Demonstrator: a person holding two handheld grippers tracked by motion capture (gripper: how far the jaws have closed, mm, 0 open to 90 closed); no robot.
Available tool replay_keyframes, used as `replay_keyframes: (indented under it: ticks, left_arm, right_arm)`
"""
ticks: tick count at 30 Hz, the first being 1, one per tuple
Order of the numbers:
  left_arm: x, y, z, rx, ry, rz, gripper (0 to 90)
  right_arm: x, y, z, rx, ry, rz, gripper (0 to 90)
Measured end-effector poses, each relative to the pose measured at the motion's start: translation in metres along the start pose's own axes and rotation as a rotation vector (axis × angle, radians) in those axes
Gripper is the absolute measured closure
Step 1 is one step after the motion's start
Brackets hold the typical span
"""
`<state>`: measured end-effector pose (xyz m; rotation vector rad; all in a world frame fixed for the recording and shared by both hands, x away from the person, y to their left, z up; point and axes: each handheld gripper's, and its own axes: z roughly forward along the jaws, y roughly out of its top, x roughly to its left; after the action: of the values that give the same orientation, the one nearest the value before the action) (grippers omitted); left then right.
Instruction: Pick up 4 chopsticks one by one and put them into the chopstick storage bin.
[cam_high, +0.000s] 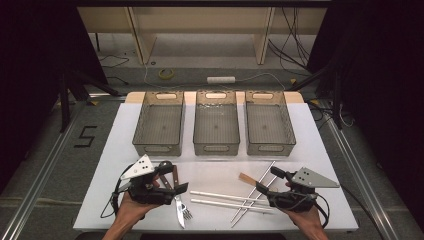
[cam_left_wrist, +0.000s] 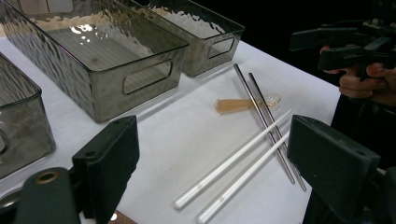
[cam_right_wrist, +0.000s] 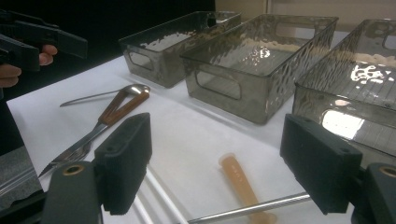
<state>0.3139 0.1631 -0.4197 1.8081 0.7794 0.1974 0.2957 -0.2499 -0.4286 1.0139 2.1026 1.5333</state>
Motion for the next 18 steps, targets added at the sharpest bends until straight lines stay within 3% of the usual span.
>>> replay_keyframes:
  ticks: [5, 8, 10, 13, 18]
  left_arm:
    - [-0.001, 0.003, 0.003, 0.030, -0.004, 0.025, 16.4]
    - [-0.001, 0.010, 0.009, 0.087, -0.010, 0.047, 16.3]
    - [-0.002, 0.012, 0.011, 0.098, -0.007, 0.060, 16.3]
    - [-0.004, 0.019, 0.021, 0.169, -0.004, 0.099, 16.2]
    - [-0.007, 0.026, 0.034, 0.225, -0.014, 0.152, 20.0]
  right_arm:
    - [0.000, 0.000, 0.001, 0.007, 0.005, -0.006, 26.1]
    - [0.000, 0.000, 0.002, 0.009, 0.004, -0.002, 26.1]
    - [0.000, 0.000, 0.001, 0.008, 0.004, -0.004, 26.1]
    - [0.000, 0.001, 0.001, 0.007, 0.006, -0.003, 26.2]
    - [0.000, 0.000, 0.001, 0.015, 0.011, -0.002, 26.2]
